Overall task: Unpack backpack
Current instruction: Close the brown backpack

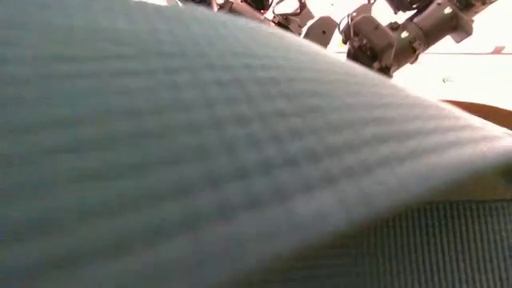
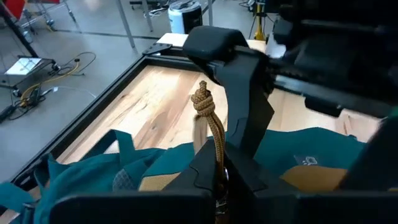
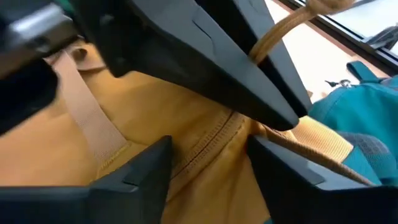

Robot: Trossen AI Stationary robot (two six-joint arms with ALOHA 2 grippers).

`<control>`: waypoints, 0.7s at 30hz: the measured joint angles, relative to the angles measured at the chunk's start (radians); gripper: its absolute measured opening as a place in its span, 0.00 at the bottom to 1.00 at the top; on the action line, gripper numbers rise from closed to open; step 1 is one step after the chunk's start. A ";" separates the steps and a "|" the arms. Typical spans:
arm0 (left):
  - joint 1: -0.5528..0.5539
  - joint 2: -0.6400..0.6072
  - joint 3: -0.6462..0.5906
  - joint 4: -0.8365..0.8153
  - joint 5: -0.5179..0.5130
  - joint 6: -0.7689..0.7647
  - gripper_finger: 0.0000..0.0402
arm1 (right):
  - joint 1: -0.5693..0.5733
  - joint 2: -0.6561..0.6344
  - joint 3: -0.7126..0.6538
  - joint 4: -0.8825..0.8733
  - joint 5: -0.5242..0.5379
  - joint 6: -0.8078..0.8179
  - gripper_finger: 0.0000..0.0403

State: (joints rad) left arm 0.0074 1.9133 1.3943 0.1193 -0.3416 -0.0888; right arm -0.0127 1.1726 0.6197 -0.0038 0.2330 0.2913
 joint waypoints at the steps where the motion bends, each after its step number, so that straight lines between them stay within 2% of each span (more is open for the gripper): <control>1: 0.000 0.000 0.000 -0.001 0.000 -0.003 0.00 | 0.000 0.010 0.000 0.003 0.003 0.000 0.44; 5: -0.002 -0.001 -0.001 -0.006 0.009 -0.006 0.00 | 0.000 0.021 0.000 -0.001 0.021 -0.047 0.10; 6: -0.002 -0.003 -0.001 -0.013 0.009 -0.007 0.00 | 0.001 0.017 0.000 -0.003 0.030 -0.069 0.06; 15: -0.003 -0.018 0.002 -0.083 0.029 -0.118 0.00 | 0.006 -0.125 0.002 -0.201 0.047 -0.068 0.01; 21: 0.001 -0.036 0.005 -0.158 0.019 -0.142 0.00 | 0.009 -0.189 -0.005 -0.246 0.038 -0.080 0.00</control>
State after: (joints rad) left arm 0.0081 1.8771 1.3994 -0.0388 -0.3230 -0.2305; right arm -0.0032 0.9837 0.6150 -0.2501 0.2709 0.2118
